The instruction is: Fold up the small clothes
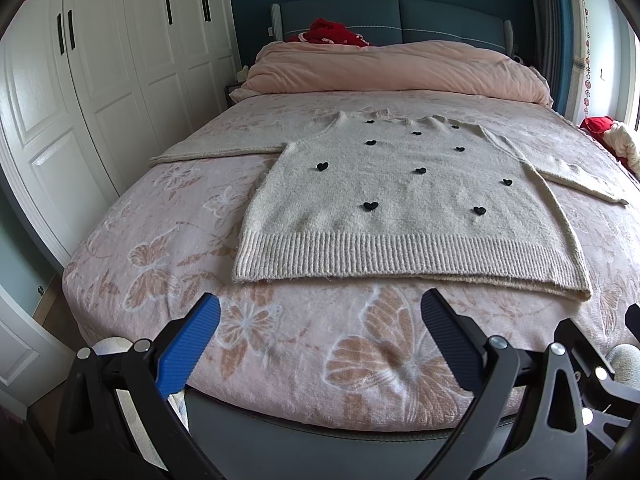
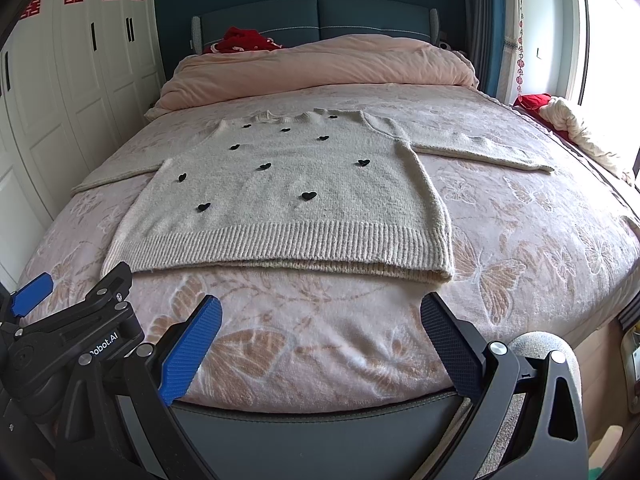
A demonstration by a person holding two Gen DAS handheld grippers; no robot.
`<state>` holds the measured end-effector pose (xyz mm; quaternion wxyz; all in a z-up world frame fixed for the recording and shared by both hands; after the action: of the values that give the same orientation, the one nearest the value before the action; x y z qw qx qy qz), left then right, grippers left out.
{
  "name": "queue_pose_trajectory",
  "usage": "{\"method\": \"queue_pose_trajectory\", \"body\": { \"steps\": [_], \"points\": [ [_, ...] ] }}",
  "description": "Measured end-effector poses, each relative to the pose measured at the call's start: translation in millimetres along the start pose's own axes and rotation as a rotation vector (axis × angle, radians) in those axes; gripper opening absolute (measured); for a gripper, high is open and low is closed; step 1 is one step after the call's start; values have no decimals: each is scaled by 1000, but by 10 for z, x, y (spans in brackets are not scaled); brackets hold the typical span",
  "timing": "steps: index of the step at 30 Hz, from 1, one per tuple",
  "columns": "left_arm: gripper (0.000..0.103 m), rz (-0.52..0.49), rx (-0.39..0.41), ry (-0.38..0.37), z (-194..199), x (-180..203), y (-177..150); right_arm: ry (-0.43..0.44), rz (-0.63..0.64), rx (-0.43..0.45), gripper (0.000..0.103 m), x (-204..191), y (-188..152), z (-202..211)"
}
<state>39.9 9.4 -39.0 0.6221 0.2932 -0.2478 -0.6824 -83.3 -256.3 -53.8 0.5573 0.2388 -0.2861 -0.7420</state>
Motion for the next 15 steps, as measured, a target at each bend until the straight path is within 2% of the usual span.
{"method": "queue_pose_trajectory", "body": {
  "steps": [15],
  "points": [
    [98, 2, -3, 2, -14, -33, -23, 0, -4, -11, 98, 12, -20, -17]
  ]
}}
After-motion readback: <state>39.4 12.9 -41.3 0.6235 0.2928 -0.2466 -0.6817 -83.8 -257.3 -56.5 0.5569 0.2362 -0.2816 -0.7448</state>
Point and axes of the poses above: each gripper's, at about its wrist camera, not at the fingertips, and z roughly against the way its jaws point, x to its right, y to its top, the point moved 5 cm from there along -z, roughly the way its jaws point, and after that the axes turned 3 degrees about -x, right-handed, at the moved point
